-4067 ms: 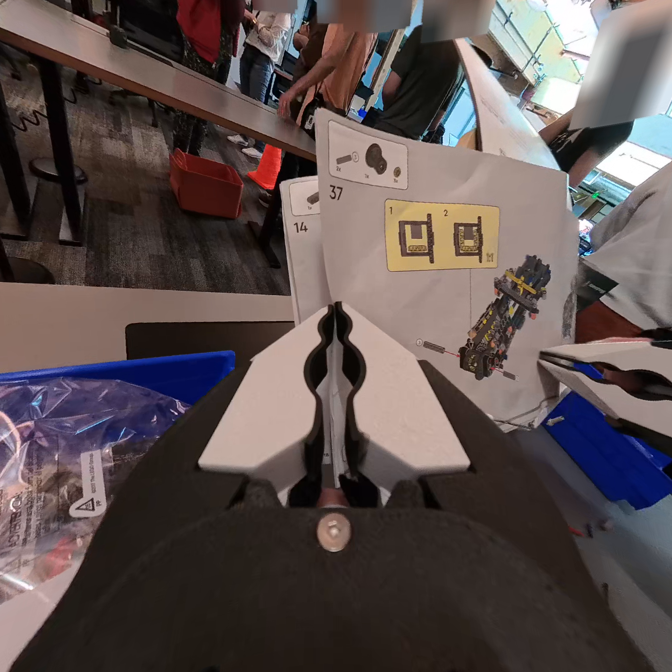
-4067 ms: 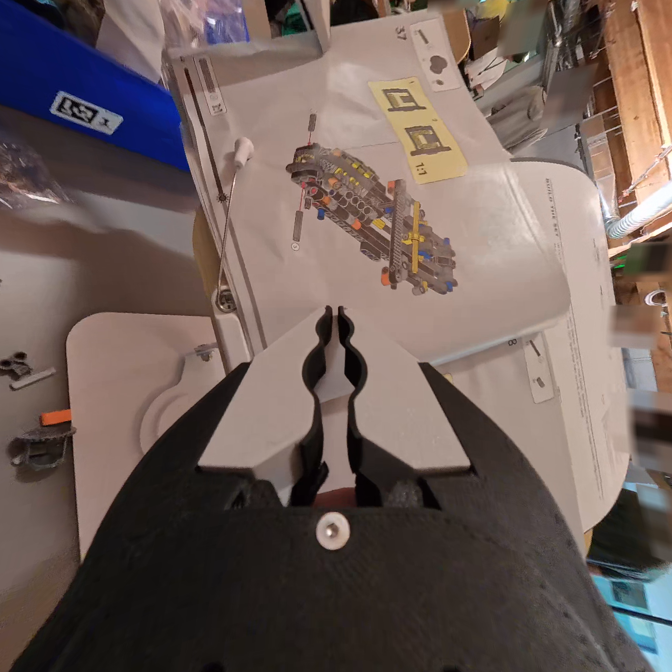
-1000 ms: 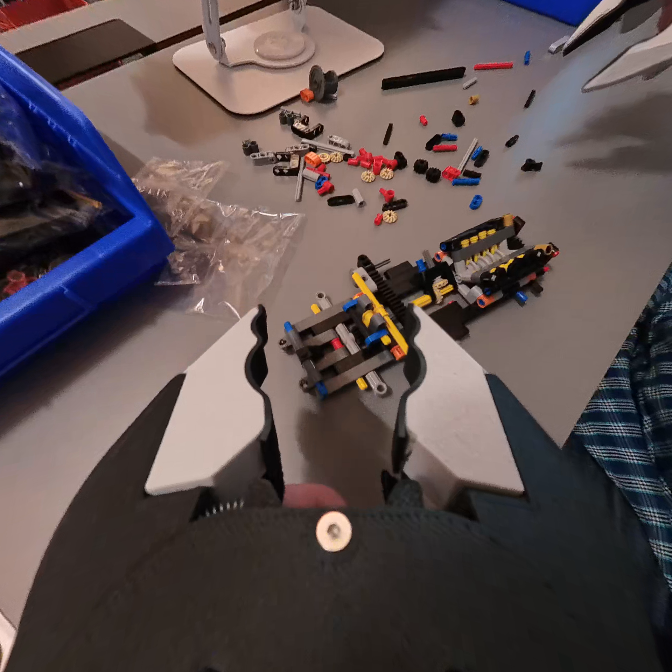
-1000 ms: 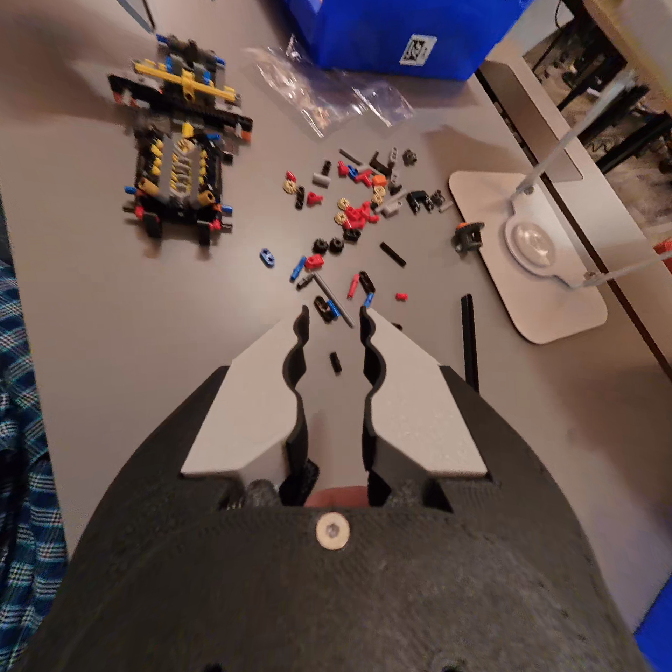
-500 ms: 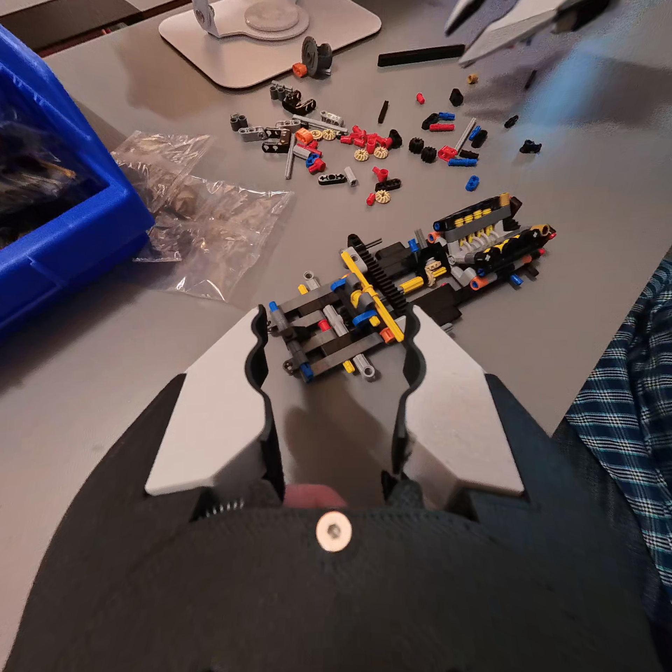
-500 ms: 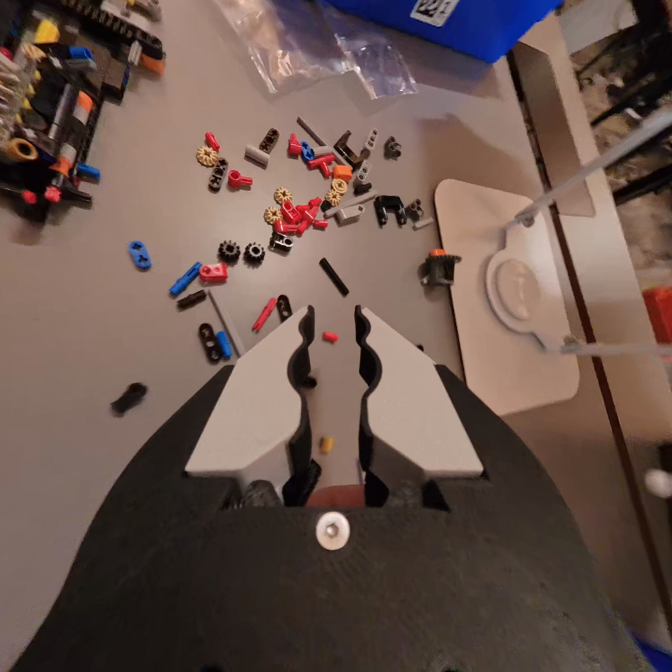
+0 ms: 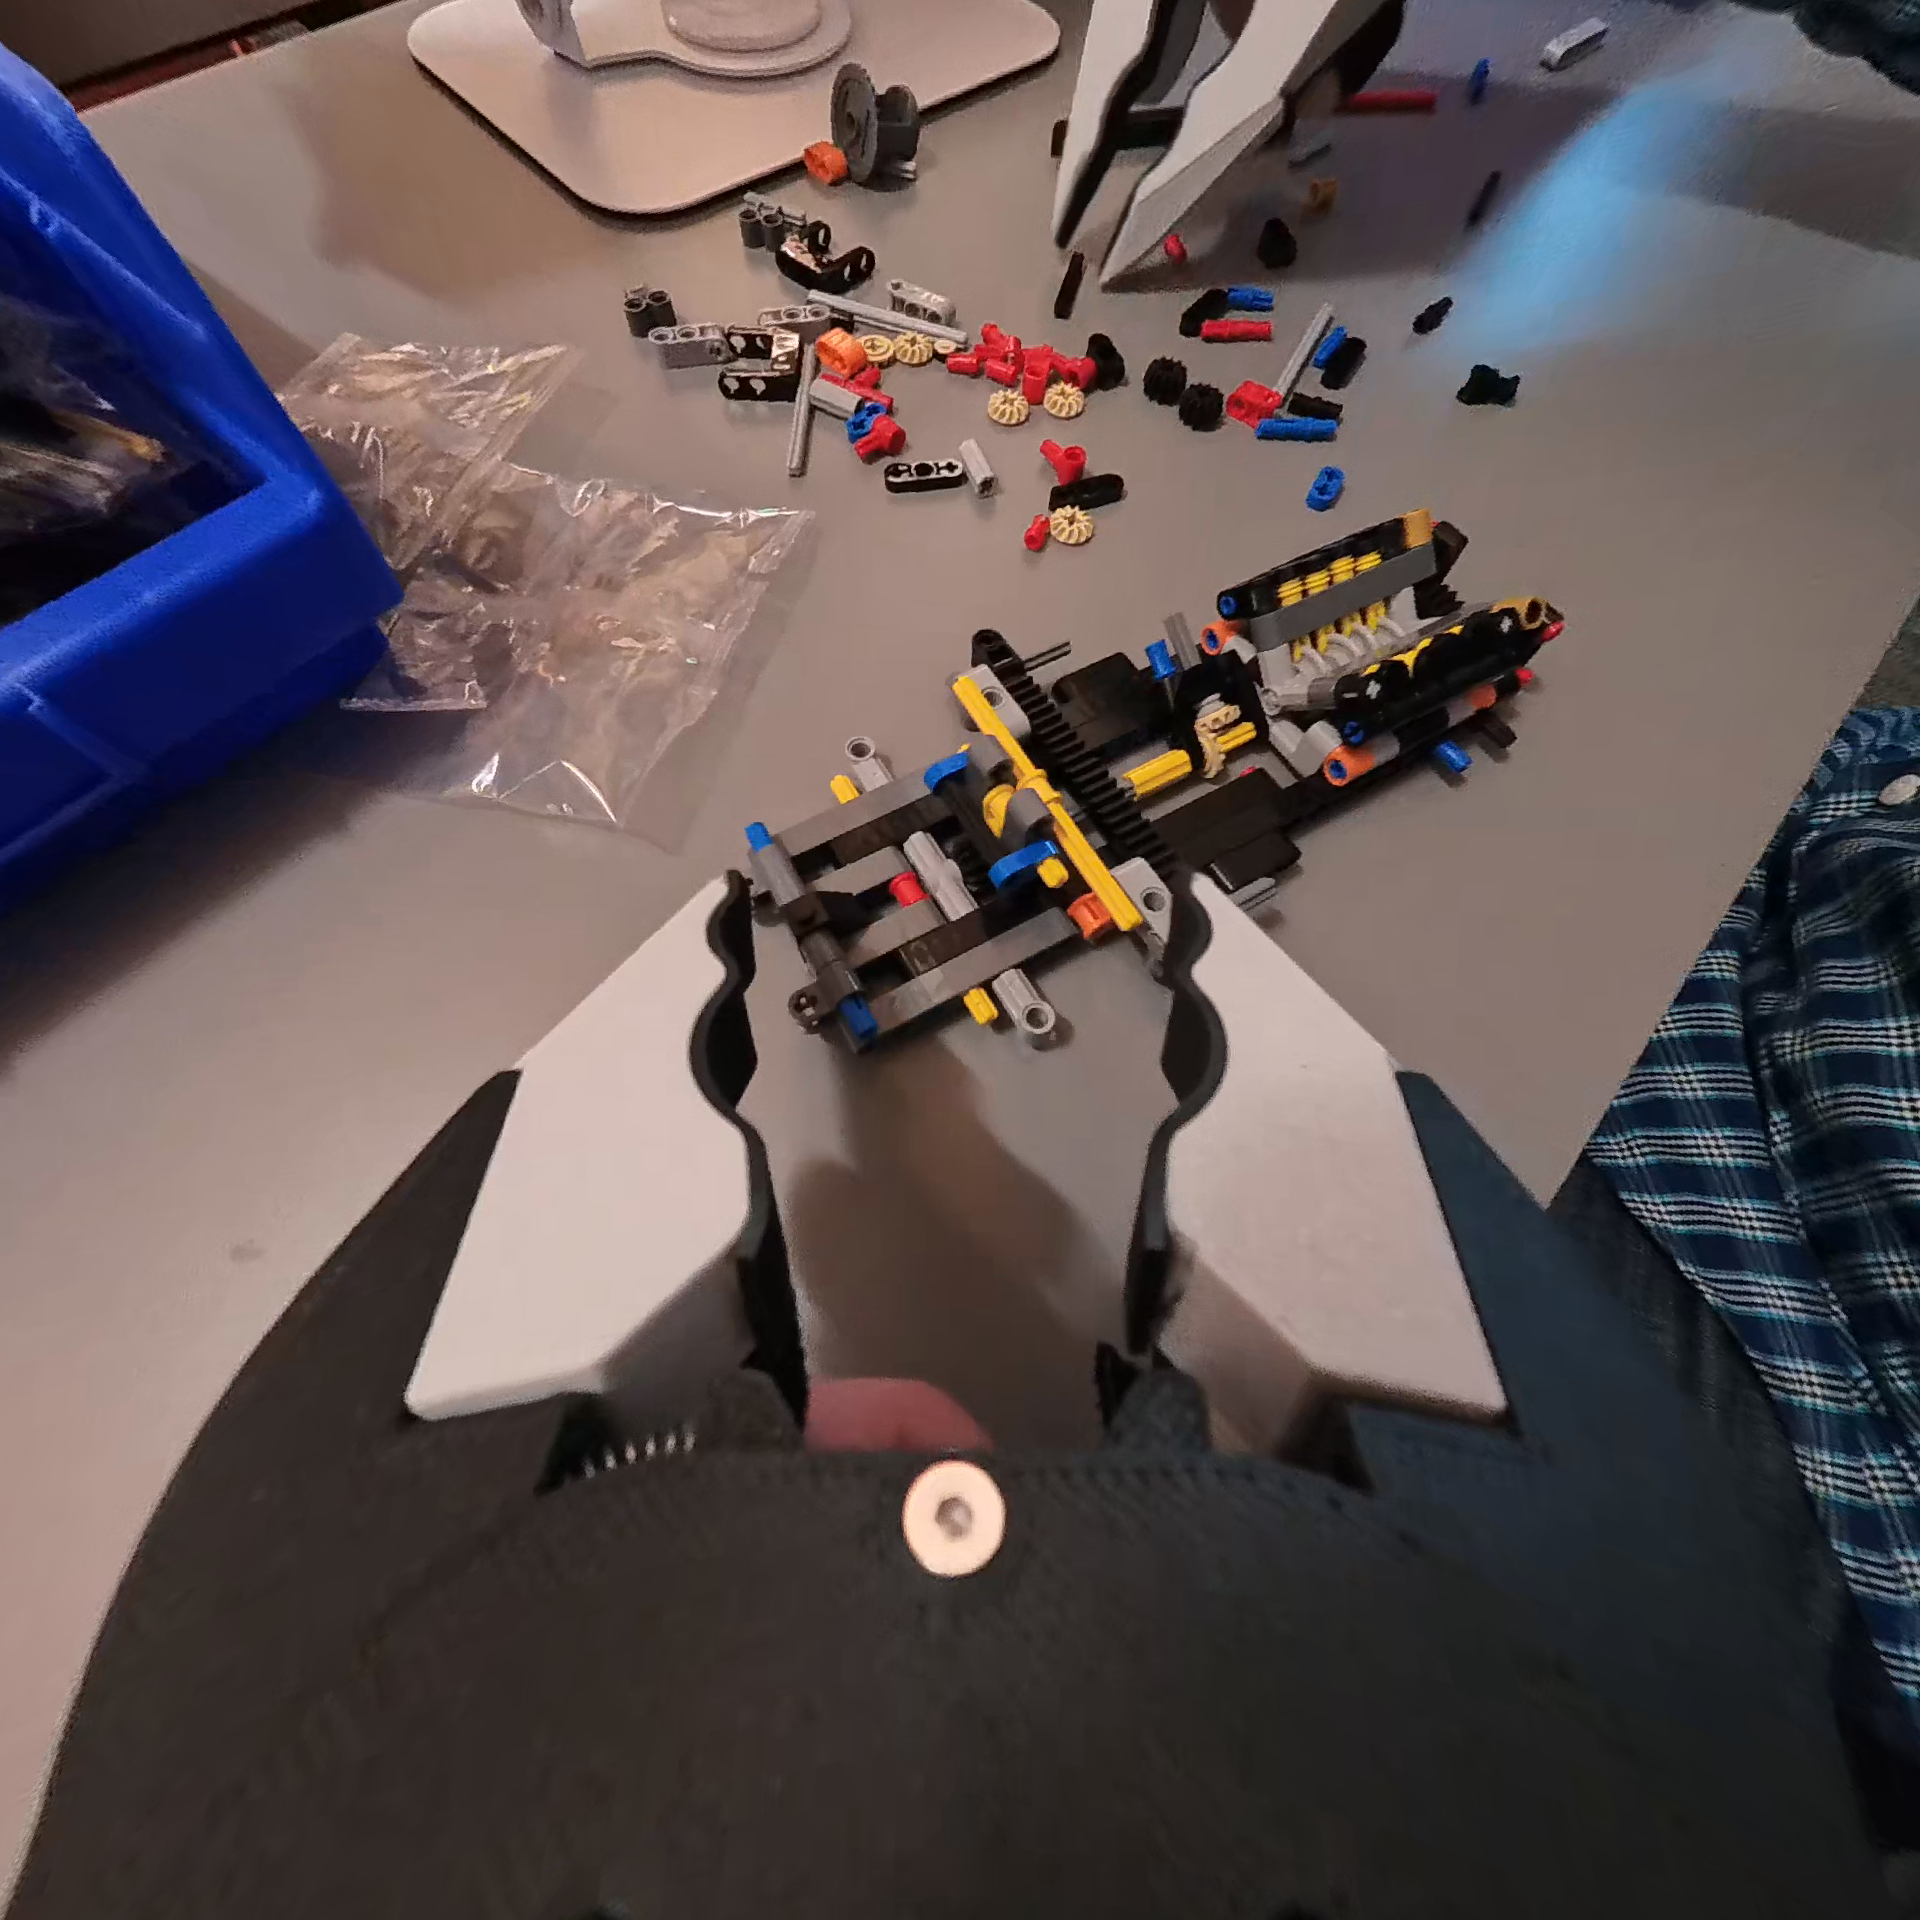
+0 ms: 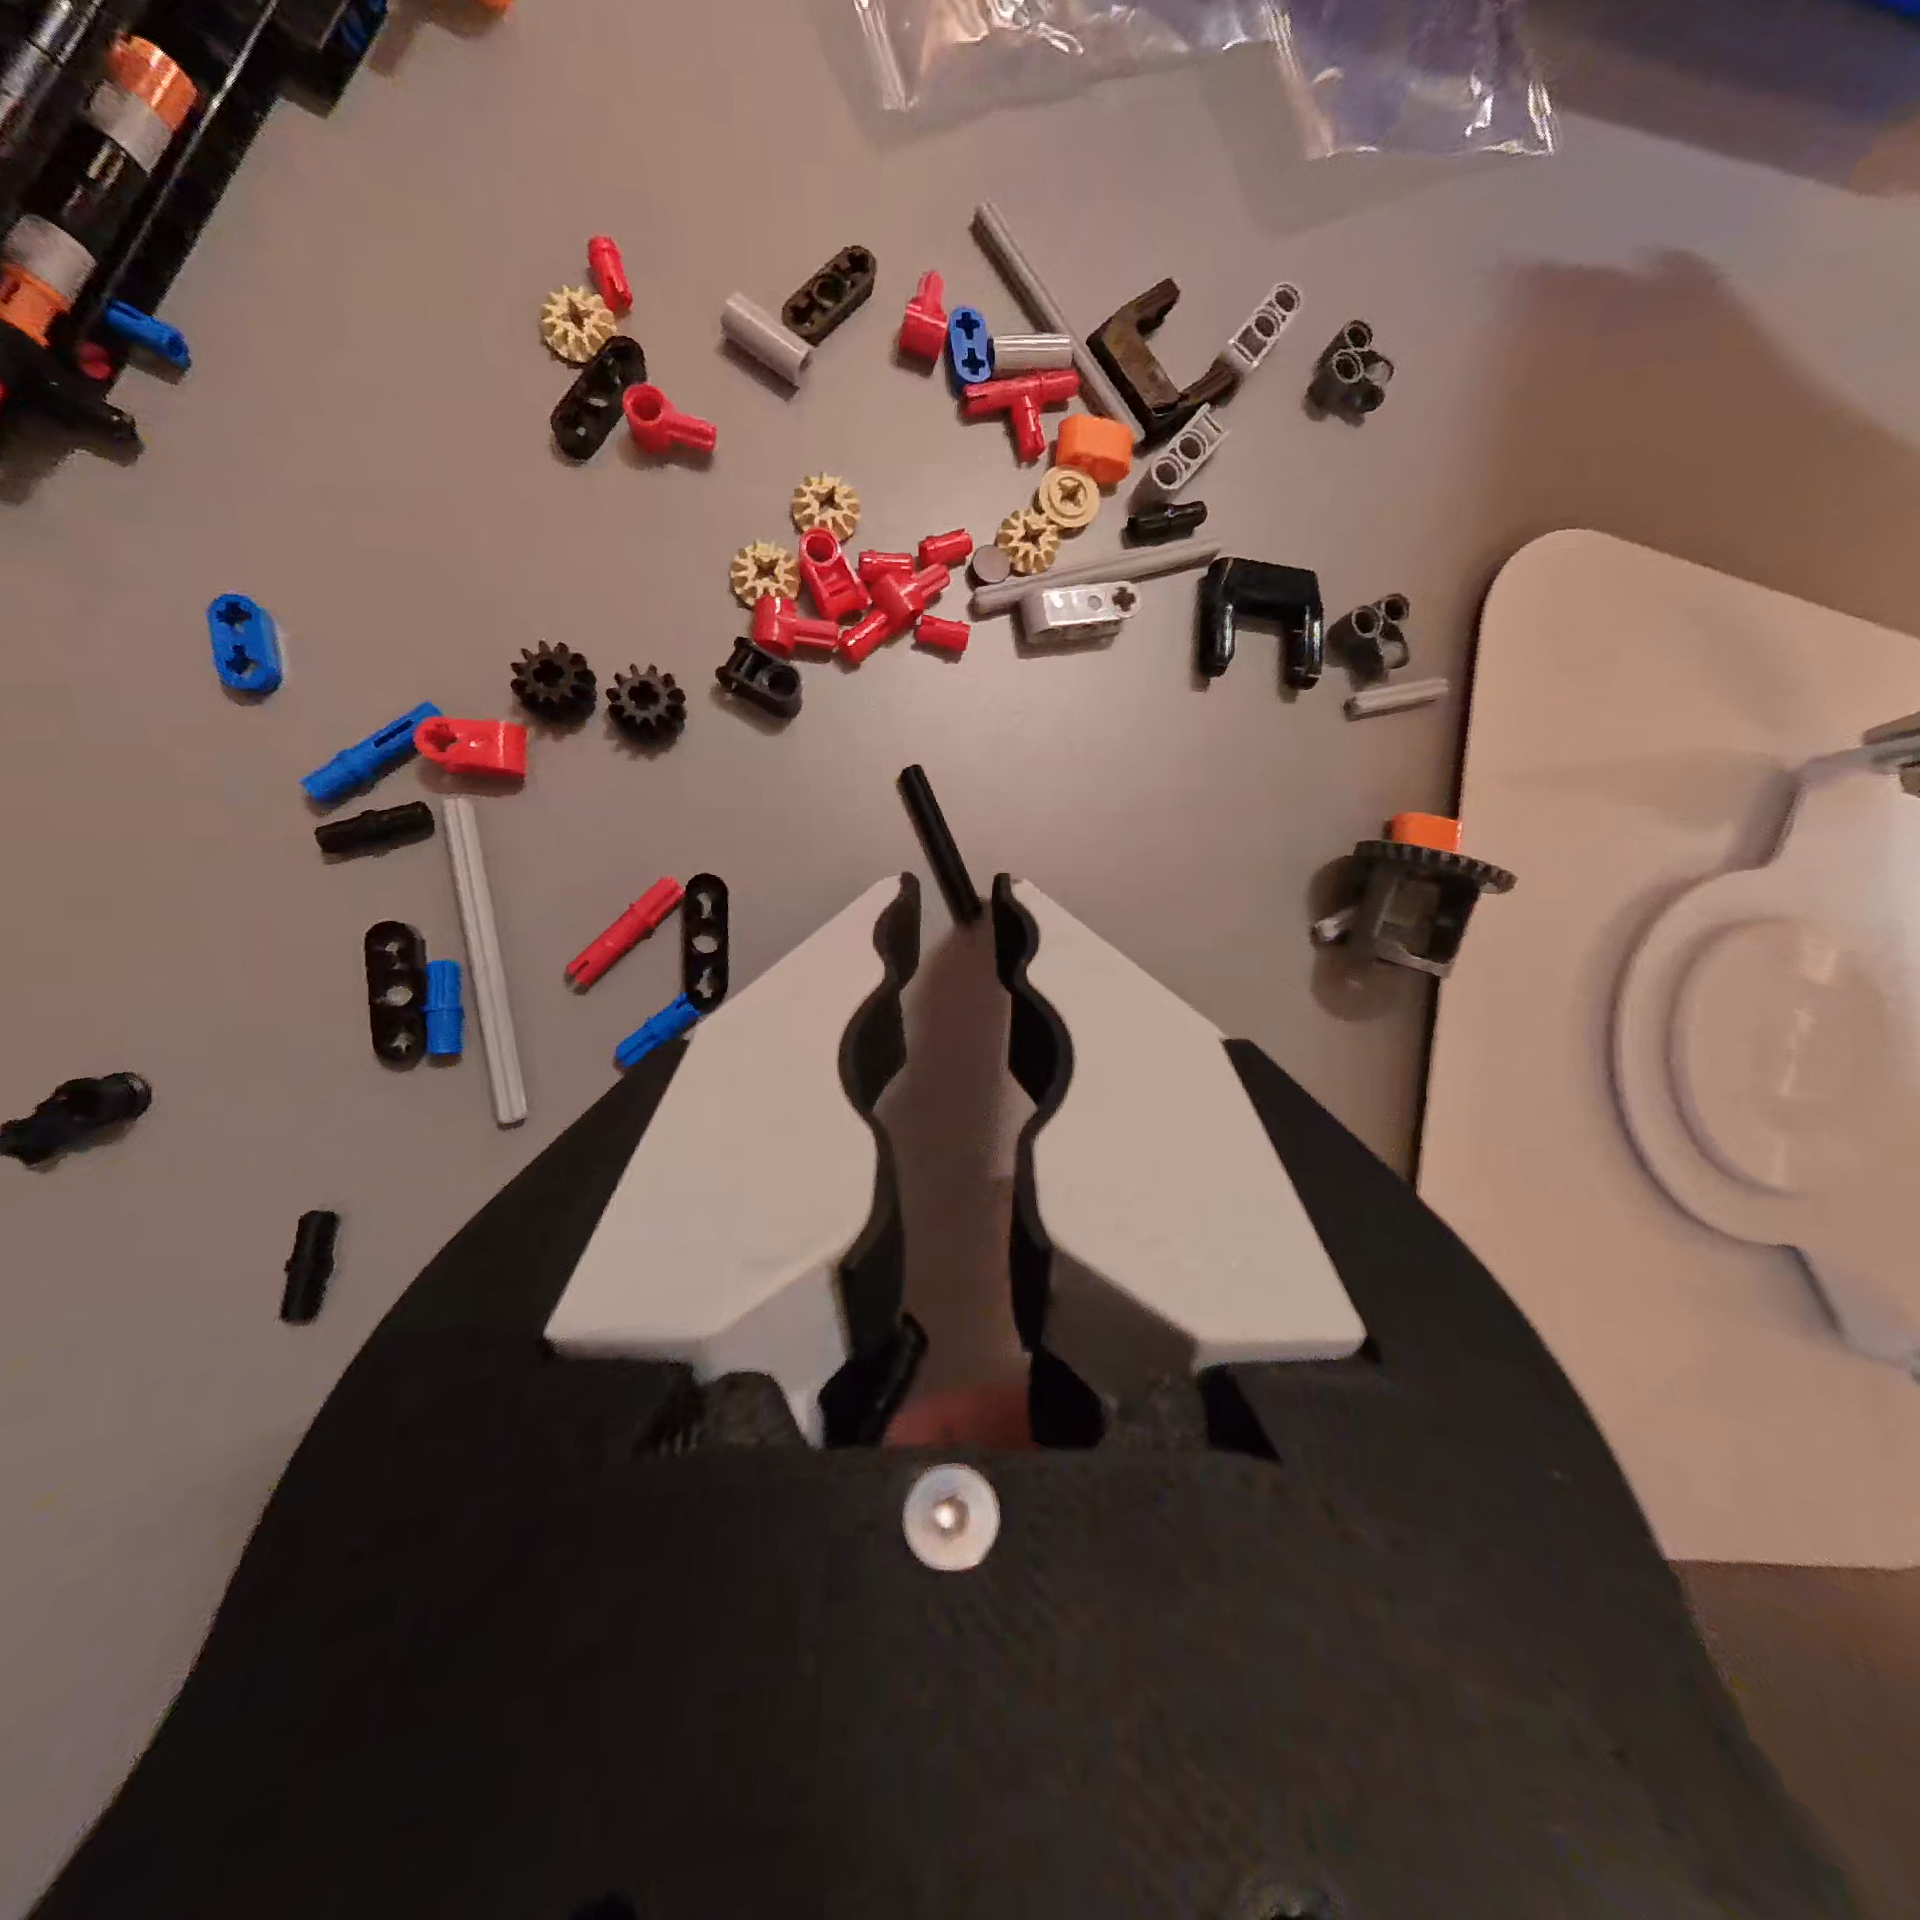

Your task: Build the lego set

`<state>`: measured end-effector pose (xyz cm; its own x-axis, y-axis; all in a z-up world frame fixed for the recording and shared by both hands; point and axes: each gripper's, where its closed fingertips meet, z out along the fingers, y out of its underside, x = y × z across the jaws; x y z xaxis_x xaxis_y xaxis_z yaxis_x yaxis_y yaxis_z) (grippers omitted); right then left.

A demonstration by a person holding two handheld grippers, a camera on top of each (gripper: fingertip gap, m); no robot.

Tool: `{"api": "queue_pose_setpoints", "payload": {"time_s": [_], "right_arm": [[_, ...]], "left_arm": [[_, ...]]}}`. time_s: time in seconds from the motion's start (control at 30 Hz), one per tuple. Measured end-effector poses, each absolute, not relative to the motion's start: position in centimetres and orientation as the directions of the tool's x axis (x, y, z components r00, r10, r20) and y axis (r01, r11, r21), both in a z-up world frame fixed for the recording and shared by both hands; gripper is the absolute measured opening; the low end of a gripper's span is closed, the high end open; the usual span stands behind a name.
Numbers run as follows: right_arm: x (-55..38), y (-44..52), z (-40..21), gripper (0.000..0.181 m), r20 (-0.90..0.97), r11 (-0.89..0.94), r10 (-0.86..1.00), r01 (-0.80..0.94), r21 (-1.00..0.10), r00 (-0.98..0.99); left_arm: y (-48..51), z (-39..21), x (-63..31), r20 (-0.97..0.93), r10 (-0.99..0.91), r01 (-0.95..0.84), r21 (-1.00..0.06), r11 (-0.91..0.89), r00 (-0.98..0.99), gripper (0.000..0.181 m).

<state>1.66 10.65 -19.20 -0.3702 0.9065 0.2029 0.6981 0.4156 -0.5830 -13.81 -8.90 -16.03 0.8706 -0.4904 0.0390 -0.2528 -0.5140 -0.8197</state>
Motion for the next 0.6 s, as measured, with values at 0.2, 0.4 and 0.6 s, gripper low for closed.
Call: {"api": "queue_pose_setpoints", "payload": {"time_s": [0.2, 0.4, 0.6], "right_arm": [[1.4, 10.5, -19.4, 0.002, 0.170, 0.392, 0.913, 0.688, -0.610, -0.370], [1.5, 10.5, -19.2, 0.001, 0.152, 0.364, 0.923, 0.679, -0.637, -0.352], [1.9, 10.5, -18.2, 0.001, 0.169, 0.346, 0.933, 0.656, -0.671, -0.319]], "left_arm": [[-8.8, -16.3, -13.7, 0.041, -0.495, -0.257, -0.816, -0.518, 0.868, 0.080], [-8.6, -16.2, -13.6, 0.046, -0.492, -0.247, -0.821, -0.515, 0.869, 0.080], [-8.3, -15.9, -13.1, 0.036, -0.496, -0.253, -0.826, -0.503, 0.868, 0.079]]}}
